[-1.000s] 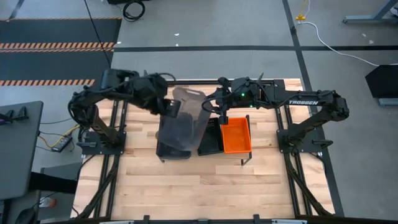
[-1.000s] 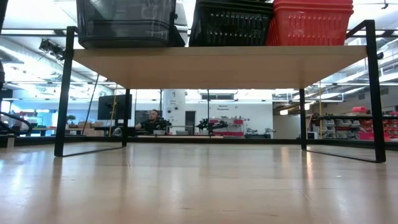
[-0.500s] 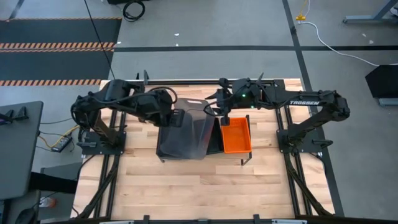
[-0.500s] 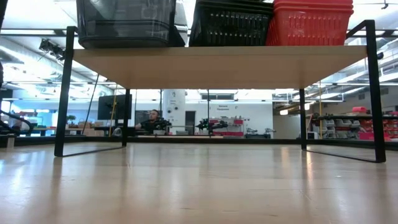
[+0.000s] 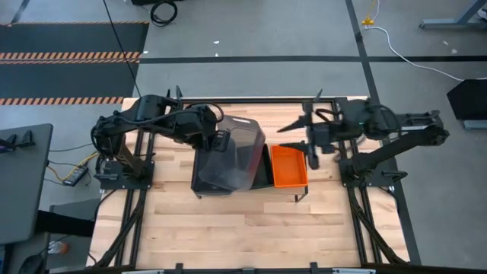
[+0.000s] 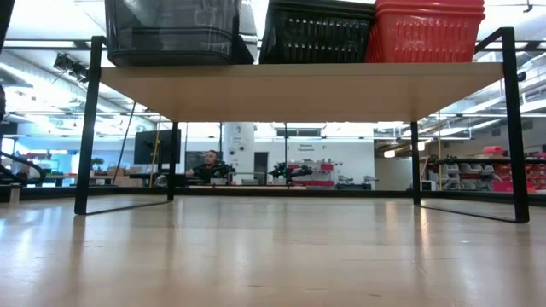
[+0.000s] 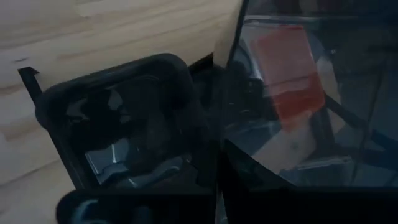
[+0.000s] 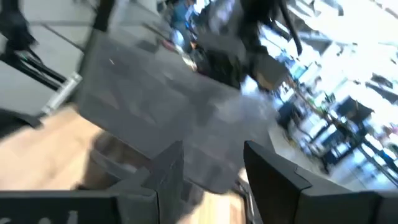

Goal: Stack baskets on shelf by color
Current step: Stack the transparent black bin on top of the transparent black bins on the shelf

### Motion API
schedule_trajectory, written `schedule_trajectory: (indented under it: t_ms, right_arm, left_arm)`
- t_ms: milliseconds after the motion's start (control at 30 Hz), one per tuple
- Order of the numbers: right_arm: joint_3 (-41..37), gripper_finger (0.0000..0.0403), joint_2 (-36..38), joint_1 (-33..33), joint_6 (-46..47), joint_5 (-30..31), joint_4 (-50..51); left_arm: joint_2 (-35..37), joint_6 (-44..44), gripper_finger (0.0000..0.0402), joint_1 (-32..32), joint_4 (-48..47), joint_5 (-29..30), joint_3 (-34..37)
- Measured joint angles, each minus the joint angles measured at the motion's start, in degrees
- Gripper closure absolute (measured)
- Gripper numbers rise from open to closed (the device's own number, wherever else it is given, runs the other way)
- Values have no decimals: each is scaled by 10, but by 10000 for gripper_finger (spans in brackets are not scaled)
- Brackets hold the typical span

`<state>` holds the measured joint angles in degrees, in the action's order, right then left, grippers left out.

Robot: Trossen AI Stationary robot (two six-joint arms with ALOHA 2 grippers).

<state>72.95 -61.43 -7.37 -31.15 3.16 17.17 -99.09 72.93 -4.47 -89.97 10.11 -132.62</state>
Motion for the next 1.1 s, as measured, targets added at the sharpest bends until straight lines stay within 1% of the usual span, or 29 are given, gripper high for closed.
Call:
schedule_trajectory:
  t_ms: [33,133,200,333,433,533,600,700,800,900,1033,1100]
  right_arm:
    - [0,228,7,-10,0,0,0]
    - [0,228,13,-35,1,1,0]
    - [0,228,6,-49,8,1,1]
    - [0,228,-22,-68,24,1,10]
    - [0,228,-49,-76,28,2,9]
    - [0,228,-71,-83,26,9,10]
    - [0,228,-82,-87,26,29,10]
    - [0,228,-93,-93,25,56,11]
    - [0,228,-97,-97,25,63,13]
    - [0,228,-97,-101,27,63,13]
    - [0,228,-97,-103,27,62,13]
    - [0,228,-97,-103,27,62,12]
  left_arm:
    - [0,6,393,1,0,-1,0]
    - [-3,33,393,-2,1,-32,3]
    - [-2,60,394,-10,0,-49,23]
    - [19,74,395,-24,-1,-88,101]
    - [43,74,395,-26,-1,-95,160]
    - [62,77,395,-23,1,-93,196]
    - [78,79,394,-23,-1,-87,210]
    - [107,88,394,-24,-1,-49,218]
    - [136,94,394,-23,-1,0,218]
    - [156,104,394,-23,0,31,218]
    - [164,102,396,-23,4,46,226]
    - [166,105,397,-16,-3,34,246]
